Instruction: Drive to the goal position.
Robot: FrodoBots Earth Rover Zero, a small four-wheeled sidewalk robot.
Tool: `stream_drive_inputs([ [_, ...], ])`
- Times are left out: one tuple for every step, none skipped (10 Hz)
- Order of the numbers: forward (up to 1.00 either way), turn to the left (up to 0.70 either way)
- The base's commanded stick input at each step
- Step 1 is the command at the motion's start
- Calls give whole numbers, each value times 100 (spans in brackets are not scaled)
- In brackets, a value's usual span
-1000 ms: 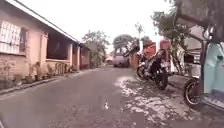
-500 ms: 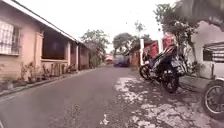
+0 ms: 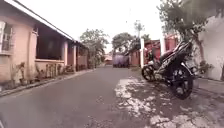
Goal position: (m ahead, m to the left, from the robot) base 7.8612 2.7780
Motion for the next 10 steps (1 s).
stream_drive_inputs([
  [70, 0],
  [70, 0],
  [70, 0],
  [70, 0],
  [70, 0],
  [70, 0],
  [70, 0],
  [70, 0],
  [70, 0],
  [70, 0],
])
